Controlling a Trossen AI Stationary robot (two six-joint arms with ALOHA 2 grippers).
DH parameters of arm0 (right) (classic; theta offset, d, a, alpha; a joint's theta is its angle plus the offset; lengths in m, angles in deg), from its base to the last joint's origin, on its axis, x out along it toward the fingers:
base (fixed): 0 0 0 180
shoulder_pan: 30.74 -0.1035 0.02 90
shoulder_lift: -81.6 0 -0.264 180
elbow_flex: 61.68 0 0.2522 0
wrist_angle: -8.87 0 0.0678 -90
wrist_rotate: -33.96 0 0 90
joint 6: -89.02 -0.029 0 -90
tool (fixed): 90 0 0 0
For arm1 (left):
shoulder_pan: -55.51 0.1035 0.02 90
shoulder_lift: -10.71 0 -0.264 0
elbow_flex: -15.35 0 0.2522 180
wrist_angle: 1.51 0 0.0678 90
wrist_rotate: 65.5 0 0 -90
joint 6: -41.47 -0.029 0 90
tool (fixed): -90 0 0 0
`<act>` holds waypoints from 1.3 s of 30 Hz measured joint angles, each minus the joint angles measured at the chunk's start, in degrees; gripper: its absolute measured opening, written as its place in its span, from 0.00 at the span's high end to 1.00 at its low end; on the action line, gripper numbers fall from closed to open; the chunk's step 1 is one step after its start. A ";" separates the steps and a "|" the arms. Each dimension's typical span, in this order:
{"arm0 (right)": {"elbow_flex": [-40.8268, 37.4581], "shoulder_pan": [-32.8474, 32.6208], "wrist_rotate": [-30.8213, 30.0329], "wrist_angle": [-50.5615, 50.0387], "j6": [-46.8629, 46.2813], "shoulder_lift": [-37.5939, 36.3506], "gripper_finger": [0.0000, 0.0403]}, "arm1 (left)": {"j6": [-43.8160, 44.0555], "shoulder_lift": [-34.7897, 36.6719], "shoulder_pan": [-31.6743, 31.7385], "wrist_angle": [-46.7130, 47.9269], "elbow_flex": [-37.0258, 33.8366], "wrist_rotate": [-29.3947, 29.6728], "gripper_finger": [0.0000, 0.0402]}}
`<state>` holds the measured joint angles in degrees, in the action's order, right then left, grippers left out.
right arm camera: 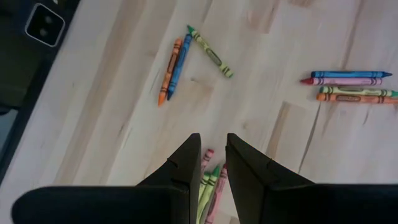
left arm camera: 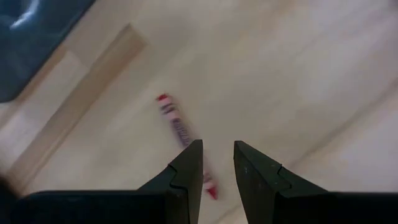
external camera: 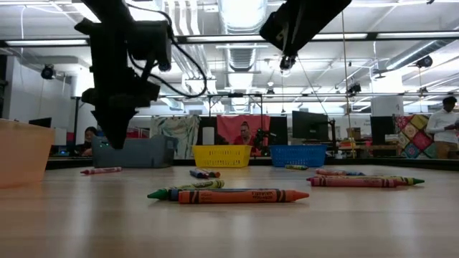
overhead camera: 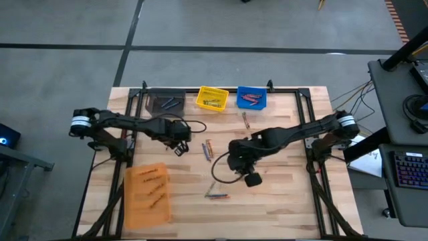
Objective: Sort crayons
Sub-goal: Put the red crayon into the blue bin
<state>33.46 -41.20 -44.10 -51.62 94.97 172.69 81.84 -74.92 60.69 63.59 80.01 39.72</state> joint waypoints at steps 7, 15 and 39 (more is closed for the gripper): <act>-2.16 0.00 -0.15 0.75 -1.59 -1.97 0.84 | 1.30 -1.90 0.88 1.29 0.00 2.32 0.82; -2.47 0.00 -0.07 -1.04 -1.42 -1.88 0.84 | 1.30 -2.19 1.32 1.09 -1.26 2.93 0.82; -2.73 0.00 0.02 -2.39 -2.53 -5.81 0.84 | 4.05 -2.21 1.43 -2.10 -2.88 4.91 0.57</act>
<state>30.73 -41.20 -44.08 -54.02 92.44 166.88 85.89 -77.13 62.12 61.49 77.13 44.63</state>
